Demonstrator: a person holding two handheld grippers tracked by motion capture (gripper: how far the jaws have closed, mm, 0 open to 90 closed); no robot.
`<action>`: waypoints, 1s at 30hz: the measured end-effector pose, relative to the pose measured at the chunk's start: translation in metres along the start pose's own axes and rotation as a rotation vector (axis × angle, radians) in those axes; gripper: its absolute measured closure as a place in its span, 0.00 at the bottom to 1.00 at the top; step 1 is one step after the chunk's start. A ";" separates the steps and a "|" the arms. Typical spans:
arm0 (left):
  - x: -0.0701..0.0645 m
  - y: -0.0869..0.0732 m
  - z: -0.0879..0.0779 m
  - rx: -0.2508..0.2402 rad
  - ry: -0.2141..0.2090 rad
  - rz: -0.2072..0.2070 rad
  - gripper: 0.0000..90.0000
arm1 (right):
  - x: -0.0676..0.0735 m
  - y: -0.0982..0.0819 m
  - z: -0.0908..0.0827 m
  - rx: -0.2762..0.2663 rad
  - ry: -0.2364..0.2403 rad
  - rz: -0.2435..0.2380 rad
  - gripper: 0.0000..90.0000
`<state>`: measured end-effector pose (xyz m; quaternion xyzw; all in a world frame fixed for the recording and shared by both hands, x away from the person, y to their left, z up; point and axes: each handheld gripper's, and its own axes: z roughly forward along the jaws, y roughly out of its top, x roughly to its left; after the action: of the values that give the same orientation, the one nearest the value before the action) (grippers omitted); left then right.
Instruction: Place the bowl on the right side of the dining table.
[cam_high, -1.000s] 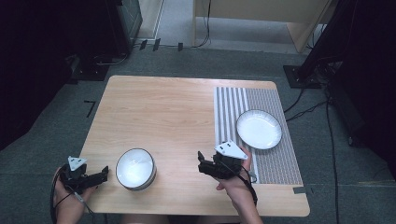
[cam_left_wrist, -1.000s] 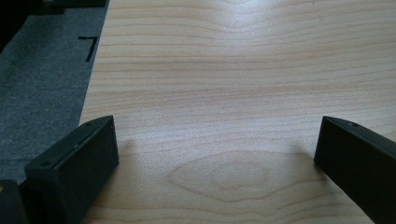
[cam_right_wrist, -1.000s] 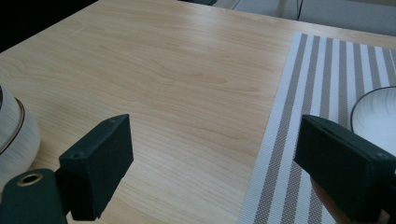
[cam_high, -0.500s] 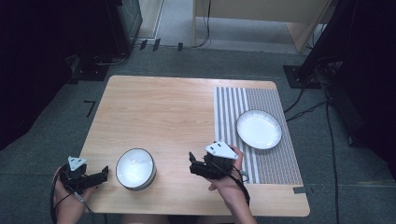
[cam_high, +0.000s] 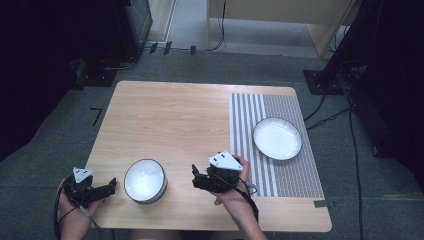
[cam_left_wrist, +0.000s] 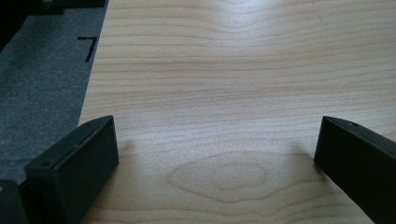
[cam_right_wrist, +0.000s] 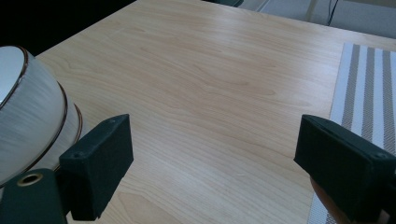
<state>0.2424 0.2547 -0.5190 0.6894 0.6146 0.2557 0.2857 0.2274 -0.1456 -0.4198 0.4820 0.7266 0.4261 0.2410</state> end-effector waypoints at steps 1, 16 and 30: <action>0.000 0.000 0.000 0.000 0.000 0.000 0.00 | 0.000 0.000 0.000 0.000 0.000 0.000 0.13; 0.000 0.000 0.000 0.000 0.000 0.000 0.00 | 0.017 0.005 0.006 -0.003 0.028 -0.013 0.13; 0.000 0.000 0.000 0.000 0.000 0.001 0.00 | 0.035 0.011 0.011 -0.009 0.061 -0.032 0.13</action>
<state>0.2424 0.2547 -0.5190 0.6897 0.6143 0.2557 0.2857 0.2263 -0.1081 -0.4139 0.4560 0.7394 0.4399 0.2276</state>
